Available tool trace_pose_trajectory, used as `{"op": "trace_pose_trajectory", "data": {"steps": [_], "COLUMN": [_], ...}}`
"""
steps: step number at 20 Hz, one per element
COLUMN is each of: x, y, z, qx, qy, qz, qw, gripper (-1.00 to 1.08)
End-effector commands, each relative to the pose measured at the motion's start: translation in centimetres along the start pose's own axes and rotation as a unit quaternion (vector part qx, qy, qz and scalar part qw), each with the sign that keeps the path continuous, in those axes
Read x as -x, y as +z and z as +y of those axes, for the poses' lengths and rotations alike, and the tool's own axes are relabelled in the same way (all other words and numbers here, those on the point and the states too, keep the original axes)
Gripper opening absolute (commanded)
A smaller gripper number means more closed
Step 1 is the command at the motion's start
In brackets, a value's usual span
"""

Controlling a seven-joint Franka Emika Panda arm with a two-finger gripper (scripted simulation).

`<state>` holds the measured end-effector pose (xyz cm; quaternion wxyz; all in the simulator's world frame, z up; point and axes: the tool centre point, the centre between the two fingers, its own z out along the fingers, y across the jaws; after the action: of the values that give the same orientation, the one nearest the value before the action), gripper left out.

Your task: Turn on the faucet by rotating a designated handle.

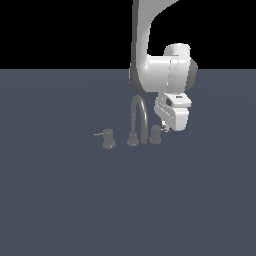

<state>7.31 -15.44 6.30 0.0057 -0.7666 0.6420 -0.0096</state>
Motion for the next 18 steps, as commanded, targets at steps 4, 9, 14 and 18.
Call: {"op": "trace_pose_trajectory", "data": {"steps": [4, 9, 14, 18], "x": [0.4, 0.5, 1.2, 2.4], "y": [-0.1, -0.1, -0.1, -0.1], "z": [2.4, 3.7, 3.7, 4.6], "qx": [0.009, 0.010, 0.006, 0.008], "qy": [0.002, 0.003, 0.003, 0.003], "qz": [-0.004, -0.004, -0.001, -0.002], "qw": [0.9999, 0.9999, 1.0000, 1.0000], "gripper": [-1.00, -1.00, -1.00, -1.00]}}
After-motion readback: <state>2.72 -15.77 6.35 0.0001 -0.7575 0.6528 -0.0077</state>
